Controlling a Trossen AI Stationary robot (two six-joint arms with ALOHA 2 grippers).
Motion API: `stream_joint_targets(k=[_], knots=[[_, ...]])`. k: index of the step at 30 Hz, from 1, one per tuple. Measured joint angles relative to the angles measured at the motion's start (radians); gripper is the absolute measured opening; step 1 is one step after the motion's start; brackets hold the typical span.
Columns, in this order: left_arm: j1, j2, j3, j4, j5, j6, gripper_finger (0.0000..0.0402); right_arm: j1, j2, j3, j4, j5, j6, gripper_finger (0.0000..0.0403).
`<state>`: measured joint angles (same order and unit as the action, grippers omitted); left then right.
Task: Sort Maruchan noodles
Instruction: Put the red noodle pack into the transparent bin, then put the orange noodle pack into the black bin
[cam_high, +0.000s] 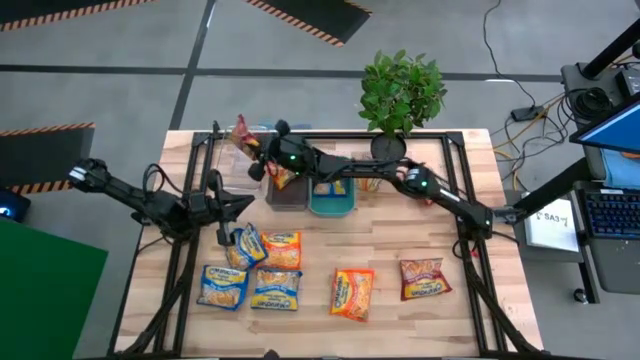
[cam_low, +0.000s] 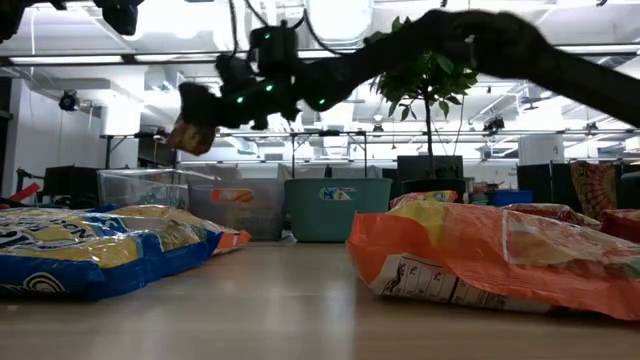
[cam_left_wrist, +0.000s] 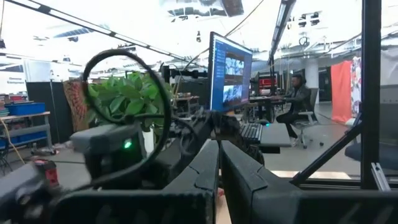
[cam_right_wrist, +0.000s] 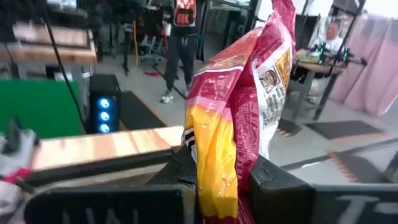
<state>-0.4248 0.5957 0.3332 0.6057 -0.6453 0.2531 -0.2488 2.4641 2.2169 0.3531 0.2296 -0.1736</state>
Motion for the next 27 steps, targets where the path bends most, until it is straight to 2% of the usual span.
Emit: stream_joint_targets(k=[4, 15, 22, 27], knots=[[0.000, 0.002, 0.000, -0.004, 0.000, 0.002, 0.0000, -0.003, 0.081, 0.143, -0.133, 0.006, -0.045, 0.0037], [0.001, 0.012, 0.000, -0.018, 0.000, 0.026, 0.0000, -0.026, 0.079, 0.081, -0.116, 0.007, -0.012, 0.0039], [0.001, 0.013, 0.000, -0.018, 0.000, 0.027, 0.0000, -0.035, 0.078, 0.054, -0.118, 0.007, 0.058, 0.0108], [0.001, 0.013, 0.000, -0.017, 0.000, 0.031, 0.0000, -0.051, 0.077, 0.060, -0.198, 0.013, 0.096, 0.0126]])
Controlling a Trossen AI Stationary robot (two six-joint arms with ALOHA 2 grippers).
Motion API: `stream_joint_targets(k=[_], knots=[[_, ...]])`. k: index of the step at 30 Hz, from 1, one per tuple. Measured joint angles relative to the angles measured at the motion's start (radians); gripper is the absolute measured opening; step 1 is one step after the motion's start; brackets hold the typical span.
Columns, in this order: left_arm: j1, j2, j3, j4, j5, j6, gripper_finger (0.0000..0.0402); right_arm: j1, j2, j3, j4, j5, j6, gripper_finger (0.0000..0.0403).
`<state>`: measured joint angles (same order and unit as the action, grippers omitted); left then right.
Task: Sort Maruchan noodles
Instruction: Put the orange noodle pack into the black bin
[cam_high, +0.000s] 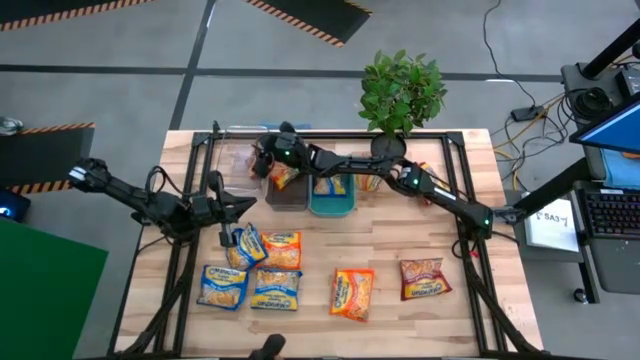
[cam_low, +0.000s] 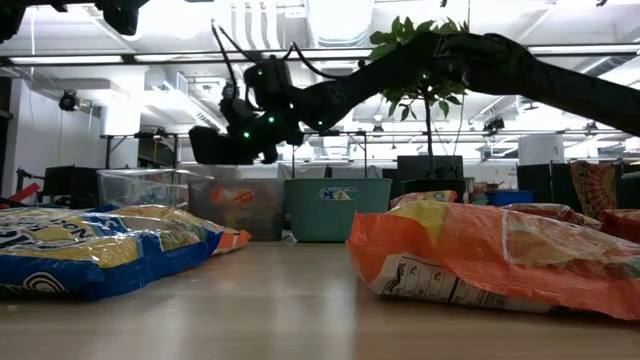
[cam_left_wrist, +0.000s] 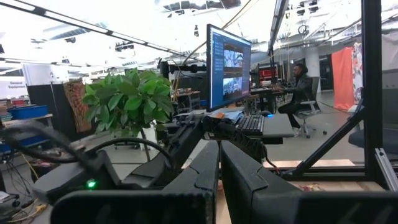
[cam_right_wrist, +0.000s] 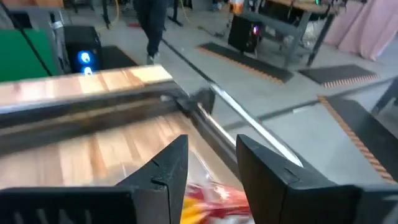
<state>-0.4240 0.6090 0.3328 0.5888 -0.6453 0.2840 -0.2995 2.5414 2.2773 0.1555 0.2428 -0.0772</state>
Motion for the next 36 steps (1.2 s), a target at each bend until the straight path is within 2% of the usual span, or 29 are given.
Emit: stream_joint_targets(k=[5, 12, 17, 22, 27, 32, 36], knots=[[0.000, 0.000, 0.000, 0.001, 0.000, 0.000, 0.0000, 0.007, -0.031, 0.039, -0.162, -0.007, 0.000, 0.0128], [0.000, 0.003, 0.000, -0.010, -0.010, 0.006, 0.0000, 0.065, -0.155, 0.059, -0.516, -0.007, -0.011, 0.0119], [0.000, 0.018, 0.000, -0.013, -0.113, -0.019, 0.0000, 0.138, -0.274, 0.058, -0.784, -0.006, -0.028, 0.0092], [0.000, 0.045, 0.000, -0.013, -0.235, -0.058, 0.0000, 0.239, -0.376, 0.003, -0.959, 0.028, -0.016, 0.0057], [0.003, 0.067, 0.000, -0.014, -0.290, -0.124, 0.0000, 0.354, -0.514, -0.175, -0.992, 0.146, 0.029, 0.0026], [0.003, 0.108, 0.000, -0.032, -0.282, -0.230, 0.0000, 0.452, -0.686, -0.441, -0.960, 0.159, 0.110, 0.0010], [0.003, 0.170, 0.000, -0.052, -0.239, -0.312, 0.0000, 0.524, -0.822, -0.677, -0.819, 0.161, 0.157, 0.0009]])
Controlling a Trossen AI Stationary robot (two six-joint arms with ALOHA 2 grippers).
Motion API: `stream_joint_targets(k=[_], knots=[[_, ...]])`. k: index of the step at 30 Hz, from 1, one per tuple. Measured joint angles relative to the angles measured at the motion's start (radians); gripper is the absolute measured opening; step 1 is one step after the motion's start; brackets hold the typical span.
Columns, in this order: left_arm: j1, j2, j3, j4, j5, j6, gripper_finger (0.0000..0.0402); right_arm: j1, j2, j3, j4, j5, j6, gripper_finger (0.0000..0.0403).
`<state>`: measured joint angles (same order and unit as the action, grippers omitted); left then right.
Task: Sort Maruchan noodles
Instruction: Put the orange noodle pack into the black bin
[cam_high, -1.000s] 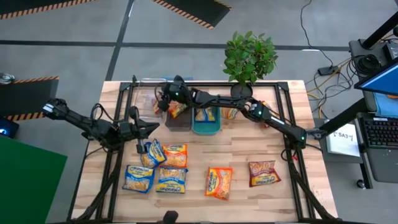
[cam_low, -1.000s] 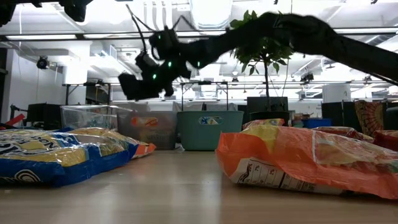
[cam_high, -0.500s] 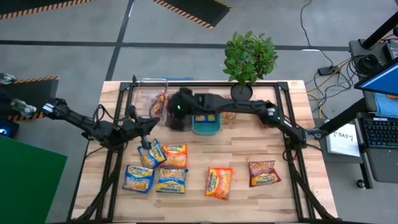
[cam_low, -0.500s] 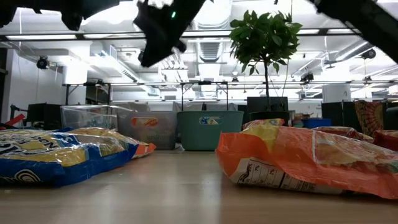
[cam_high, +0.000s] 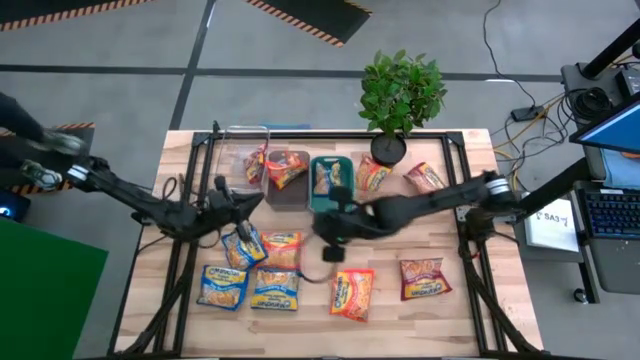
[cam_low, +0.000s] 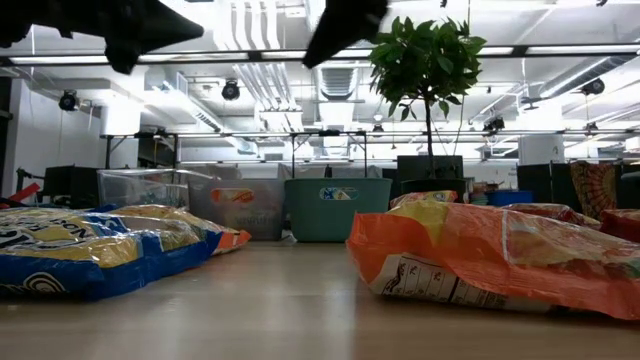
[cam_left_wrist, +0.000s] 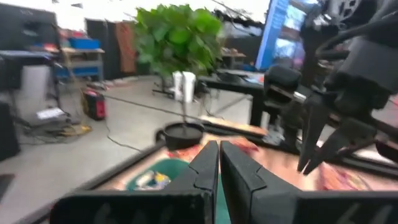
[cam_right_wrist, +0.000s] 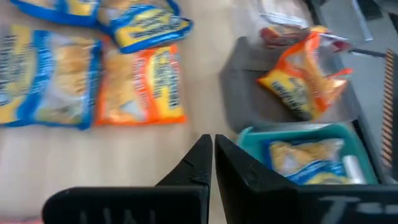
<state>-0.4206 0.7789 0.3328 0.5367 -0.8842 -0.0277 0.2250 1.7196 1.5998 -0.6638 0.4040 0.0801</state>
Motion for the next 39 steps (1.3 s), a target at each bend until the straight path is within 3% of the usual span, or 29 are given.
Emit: stream_joint_targets(k=[5, 10, 20, 23, 28, 31, 35, 39], knots=[[0.000, 0.086, 0.000, -0.003, 0.141, -0.110, 0.0000, 0.064, -0.128, -0.286, 0.289, -0.003, 0.026, 0.0009], [-0.002, 0.147, 0.000, -0.011, 0.194, -0.257, 0.0000, 0.083, -0.217, -0.515, 0.577, -0.001, 0.039, 0.0009], [-0.002, 0.231, 0.001, -0.066, 0.489, -0.543, 0.0000, 0.083, -0.335, -0.773, 0.783, 0.019, 0.174, 0.0009], [-0.002, 0.266, 0.043, -0.248, 0.511, -0.652, 0.0000, 0.082, -0.349, -0.807, 0.831, 0.025, 0.182, 0.0009], [0.011, 0.372, 0.197, -0.753, 0.510, -0.909, 0.0000, 0.076, -0.348, -0.816, 0.849, 0.050, 0.159, 0.0009], [0.014, 0.455, 0.278, -0.958, 0.526, -1.001, 0.0006, 0.072, -0.338, -0.814, 0.864, 0.051, 0.145, 0.0009], [0.013, 0.539, 0.357, -1.035, 0.544, -0.957, 0.0036, 0.069, -0.335, -0.813, 0.865, 0.051, 0.144, 0.0009], [0.013, 0.595, 0.401, -1.035, 0.535, -0.749, 0.0084, 0.069, -0.329, -0.813, 0.864, 0.051, 0.138, 0.0009]])
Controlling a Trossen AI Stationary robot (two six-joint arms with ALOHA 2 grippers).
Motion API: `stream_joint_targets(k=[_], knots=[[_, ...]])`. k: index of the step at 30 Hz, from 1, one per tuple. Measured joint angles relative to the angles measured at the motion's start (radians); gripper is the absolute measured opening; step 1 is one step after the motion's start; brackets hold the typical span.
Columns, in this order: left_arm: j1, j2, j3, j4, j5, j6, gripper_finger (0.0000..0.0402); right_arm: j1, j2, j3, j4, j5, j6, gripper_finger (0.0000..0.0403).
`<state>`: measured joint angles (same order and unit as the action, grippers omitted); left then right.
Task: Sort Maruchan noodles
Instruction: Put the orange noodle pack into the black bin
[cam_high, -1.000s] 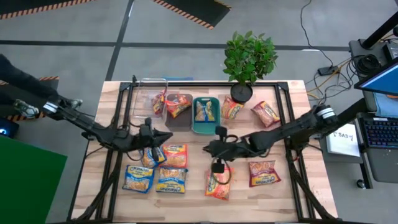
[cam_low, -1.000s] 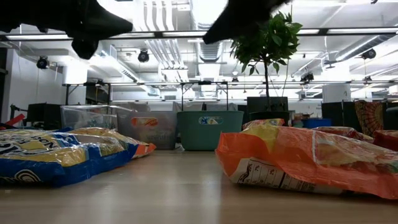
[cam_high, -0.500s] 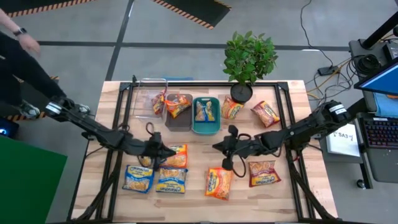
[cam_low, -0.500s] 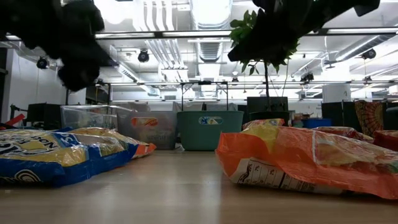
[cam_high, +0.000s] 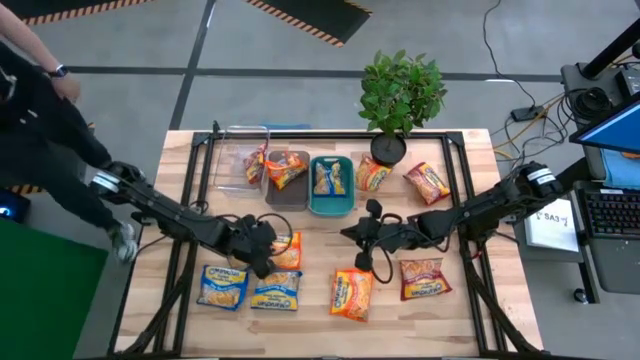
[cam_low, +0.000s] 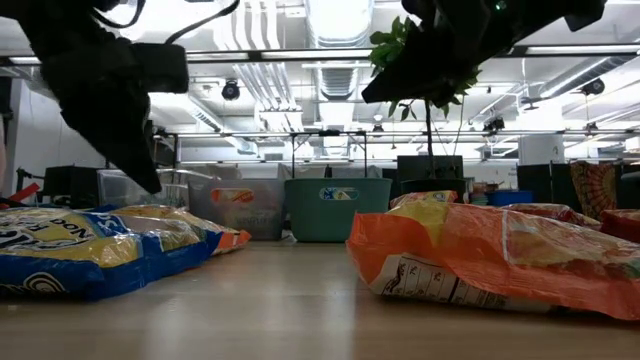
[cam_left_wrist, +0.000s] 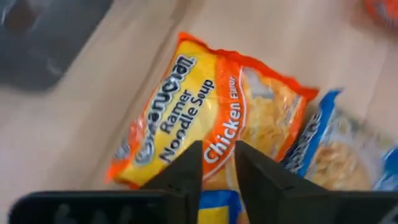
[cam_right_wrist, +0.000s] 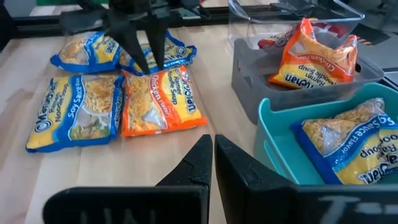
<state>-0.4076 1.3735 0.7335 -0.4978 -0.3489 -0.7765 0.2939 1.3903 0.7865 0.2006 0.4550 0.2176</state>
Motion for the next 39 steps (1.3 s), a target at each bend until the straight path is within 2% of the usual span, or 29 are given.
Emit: stream_joint_targets(k=[4, 7, 11, 17, 24, 32, 35, 39], knots=[[0.000, 0.036, 0.005, 0.007, -0.015, 0.237, 0.0135, 0.000, 0.003, 0.001, -0.004, -0.008, 0.000, 0.0009], [0.007, 0.047, -0.014, 0.026, -0.031, 0.338, 0.0163, 0.000, 0.003, -0.002, -0.002, -0.009, 0.004, 0.0009], [0.016, 0.048, -0.052, 0.107, -0.020, 0.372, 0.0180, 0.000, 0.003, -0.002, -0.004, -0.009, 0.006, 0.0009], [0.017, 0.048, -0.130, 0.270, 0.031, 0.368, 0.0176, 0.000, 0.003, -0.003, -0.008, -0.009, -0.008, 0.0009], [0.016, 0.060, -0.182, 0.348, 0.005, 0.339, 0.0140, 0.000, 0.003, -0.003, -0.008, -0.009, -0.008, 0.0009], [0.017, 0.060, -0.162, 0.335, -0.005, 0.369, 0.0014, 0.000, 0.003, -0.003, -0.008, -0.009, -0.008, 0.0009], [0.014, 0.049, -0.145, 0.330, -0.007, 0.384, 0.0010, 0.000, 0.003, -0.003, -0.008, -0.009, -0.008, 0.0009], [0.000, -0.005, -0.121, 0.349, -0.074, 0.432, 0.0002, 0.000, 0.003, -0.004, -0.008, -0.009, -0.008, 0.0009]])
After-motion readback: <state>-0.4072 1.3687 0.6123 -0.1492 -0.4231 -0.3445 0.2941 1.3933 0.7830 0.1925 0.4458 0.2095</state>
